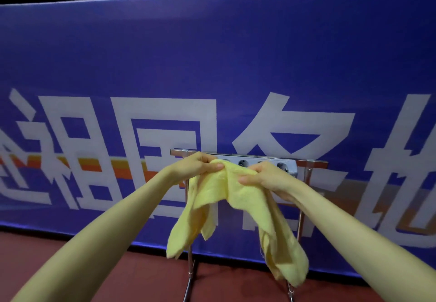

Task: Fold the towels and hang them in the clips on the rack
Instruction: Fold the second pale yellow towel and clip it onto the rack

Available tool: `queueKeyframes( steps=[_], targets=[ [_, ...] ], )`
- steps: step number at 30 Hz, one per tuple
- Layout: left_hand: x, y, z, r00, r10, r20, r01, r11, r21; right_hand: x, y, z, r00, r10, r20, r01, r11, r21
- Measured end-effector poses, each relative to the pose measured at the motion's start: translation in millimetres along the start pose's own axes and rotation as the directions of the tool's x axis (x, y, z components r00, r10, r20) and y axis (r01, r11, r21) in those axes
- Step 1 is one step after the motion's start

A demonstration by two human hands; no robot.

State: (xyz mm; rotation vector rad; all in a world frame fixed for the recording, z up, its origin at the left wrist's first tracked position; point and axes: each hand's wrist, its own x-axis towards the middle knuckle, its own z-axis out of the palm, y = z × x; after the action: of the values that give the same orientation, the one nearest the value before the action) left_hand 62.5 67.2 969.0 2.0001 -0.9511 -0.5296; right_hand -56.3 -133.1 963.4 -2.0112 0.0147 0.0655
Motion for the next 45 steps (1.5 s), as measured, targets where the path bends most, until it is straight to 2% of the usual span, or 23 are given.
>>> queueKeyframes(
  steps=[5,9,12,17,20,24,33,37,45],
  targets=[
    [6,-14,23,0.997,-0.071,0.023,0.070,0.997,0.022,10,27,4,0.982,0.071,0.172,-0.098,0.983,0.152],
    [9,-32,33,0.982,-0.185,0.039,0.183,0.981,0.063,18,49,9,0.989,0.126,0.081,-0.138,0.976,0.168],
    [17,-46,36,0.979,-0.201,0.032,0.199,0.978,0.055,32,60,11,0.988,0.145,0.050,-0.152,0.971,0.187],
    [41,-67,28,0.981,-0.192,-0.025,0.193,0.980,0.041,65,63,17,0.989,0.146,-0.023,-0.142,0.982,0.124],
    [60,-84,15,0.983,-0.171,-0.065,0.177,0.980,0.089,92,64,20,0.988,0.136,-0.072,-0.131,0.989,0.071],
    [88,-106,-7,0.985,-0.167,-0.051,0.173,0.975,0.138,126,64,22,0.978,0.125,-0.167,-0.124,0.992,0.019],
    [150,-137,-42,0.986,-0.164,0.003,0.161,0.969,0.187,204,75,24,0.935,0.227,-0.273,-0.278,0.946,-0.165],
    [173,-150,-47,0.989,-0.147,-0.013,0.144,0.948,0.284,225,75,22,0.912,0.238,-0.334,-0.324,0.917,-0.232],
    [204,-179,-43,0.960,-0.257,-0.109,0.277,0.918,0.284,263,96,38,0.880,0.294,-0.372,-0.425,0.838,-0.342]
  ],
)
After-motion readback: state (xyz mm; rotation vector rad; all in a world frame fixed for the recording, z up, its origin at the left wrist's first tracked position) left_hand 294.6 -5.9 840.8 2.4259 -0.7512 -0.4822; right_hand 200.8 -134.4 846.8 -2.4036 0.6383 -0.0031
